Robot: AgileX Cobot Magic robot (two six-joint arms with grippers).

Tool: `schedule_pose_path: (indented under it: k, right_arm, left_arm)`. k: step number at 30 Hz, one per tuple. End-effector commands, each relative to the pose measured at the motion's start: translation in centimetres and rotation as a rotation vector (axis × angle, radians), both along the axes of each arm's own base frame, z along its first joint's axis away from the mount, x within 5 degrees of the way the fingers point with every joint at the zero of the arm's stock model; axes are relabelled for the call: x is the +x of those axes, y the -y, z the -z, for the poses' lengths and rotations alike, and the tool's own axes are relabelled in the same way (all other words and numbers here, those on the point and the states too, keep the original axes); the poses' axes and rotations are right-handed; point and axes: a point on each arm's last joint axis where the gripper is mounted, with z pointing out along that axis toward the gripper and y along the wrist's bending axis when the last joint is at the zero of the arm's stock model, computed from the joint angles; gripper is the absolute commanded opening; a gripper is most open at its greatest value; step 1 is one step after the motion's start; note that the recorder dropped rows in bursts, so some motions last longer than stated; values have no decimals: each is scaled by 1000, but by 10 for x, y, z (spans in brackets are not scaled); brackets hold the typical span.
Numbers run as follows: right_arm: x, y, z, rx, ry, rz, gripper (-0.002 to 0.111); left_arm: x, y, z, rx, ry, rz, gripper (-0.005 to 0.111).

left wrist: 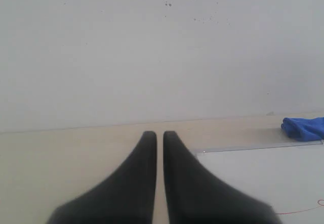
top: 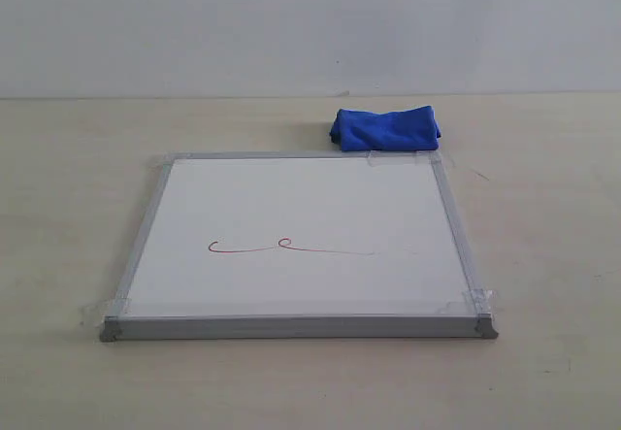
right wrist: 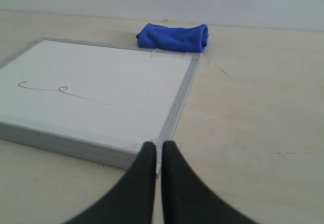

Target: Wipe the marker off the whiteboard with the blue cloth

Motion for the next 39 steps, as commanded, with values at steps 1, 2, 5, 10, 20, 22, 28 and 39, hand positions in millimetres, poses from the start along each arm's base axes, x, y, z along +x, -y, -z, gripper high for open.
schedule_pose_path:
  k: [1, 2, 5, 10, 20, 22, 28, 39]
  right_arm:
    - [0, 1, -1, -1, 10, 8, 1]
    - [0, 1, -1, -1, 10, 8, 1]
    - [0, 1, -1, -1, 10, 8, 1]
    - [0, 1, -1, -1, 10, 8, 1]
    - [0, 1, -1, -1, 10, 8, 1]
    - [0, 1, -1, -1, 10, 8, 1]
    - [1, 1, -5, 8, 54, 13, 1]
    - [-31, 4, -130, 230, 417, -6, 1]
  left_arm:
    - [0, 0, 0, -15, -3, 6, 4]
    - [0, 0, 0, -15, -3, 6, 4]
    - [0, 0, 0, -15, -3, 6, 4]
    - [0, 0, 0, -15, -3, 6, 4]
    - [0, 0, 0, -15, -3, 6, 4]
    - [0, 0, 0, -15, -3, 6, 4]
    - [0, 0, 0, -15, -3, 6, 4]
    - [0, 0, 0, -15, -3, 6, 4]
